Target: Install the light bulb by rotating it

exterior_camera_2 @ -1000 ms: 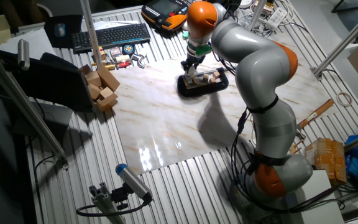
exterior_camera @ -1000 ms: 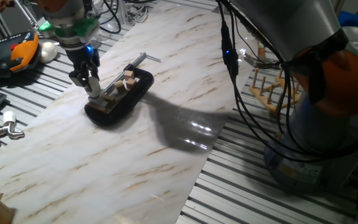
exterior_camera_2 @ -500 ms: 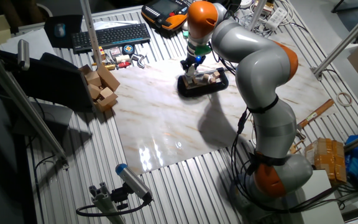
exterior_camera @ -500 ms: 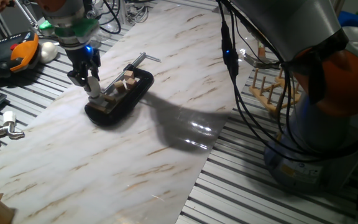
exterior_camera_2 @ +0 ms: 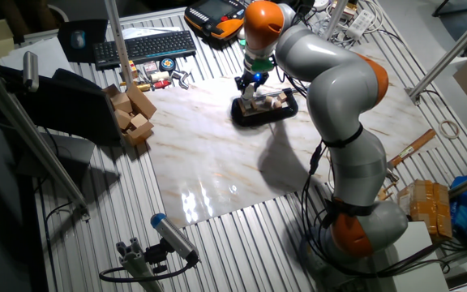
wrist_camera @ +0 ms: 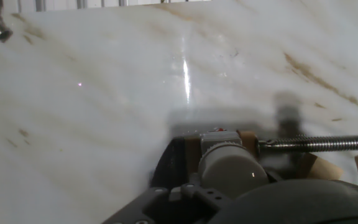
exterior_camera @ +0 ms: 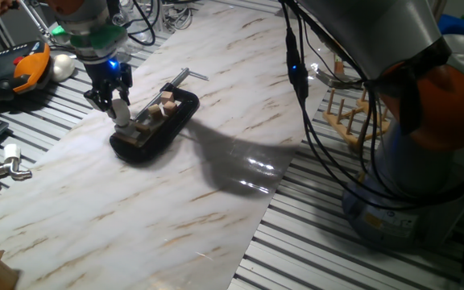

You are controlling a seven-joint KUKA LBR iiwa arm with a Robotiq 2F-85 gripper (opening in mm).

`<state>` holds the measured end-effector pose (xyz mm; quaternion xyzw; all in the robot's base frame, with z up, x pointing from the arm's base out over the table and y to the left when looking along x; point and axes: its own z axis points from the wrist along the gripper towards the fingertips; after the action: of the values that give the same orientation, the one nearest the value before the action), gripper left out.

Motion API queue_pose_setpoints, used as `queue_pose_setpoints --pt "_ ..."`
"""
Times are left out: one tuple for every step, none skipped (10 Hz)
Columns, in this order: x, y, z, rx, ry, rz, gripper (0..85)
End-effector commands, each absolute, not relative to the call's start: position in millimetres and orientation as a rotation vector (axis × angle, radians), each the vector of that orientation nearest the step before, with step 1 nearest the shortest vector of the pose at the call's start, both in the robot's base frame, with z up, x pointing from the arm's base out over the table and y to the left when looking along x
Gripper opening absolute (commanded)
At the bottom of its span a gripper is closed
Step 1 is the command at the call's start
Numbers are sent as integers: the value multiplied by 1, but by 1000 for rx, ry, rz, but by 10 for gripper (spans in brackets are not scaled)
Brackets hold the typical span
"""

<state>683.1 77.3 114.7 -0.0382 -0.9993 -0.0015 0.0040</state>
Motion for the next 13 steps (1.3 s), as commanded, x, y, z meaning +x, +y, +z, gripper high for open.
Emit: queue_pose_setpoints --pt "683 77 114 -150 -3129 -9 0" --pt "683 77 113 -177 -3127 -21 0" --pt "683 77 113 -181 -3127 -21 0" --pt "683 77 113 -210 -3126 -18 0" --pt "683 77 113 -273 -3126 -14 0" --pt "683 77 113 -331 -3122 -12 0" --pt "683 77 114 -403 -3115 5 0" --pt "683 77 115 -481 -3102 5 0" --pt "683 77 115 -564 -3088 -2 0" --pt "683 77 114 -631 -3076 -12 0" --pt "683 77 114 -690 -3064 -17 0" --pt "683 77 114 -757 -3046 -29 0" --pt "683 77 113 -842 -3018 -49 0"
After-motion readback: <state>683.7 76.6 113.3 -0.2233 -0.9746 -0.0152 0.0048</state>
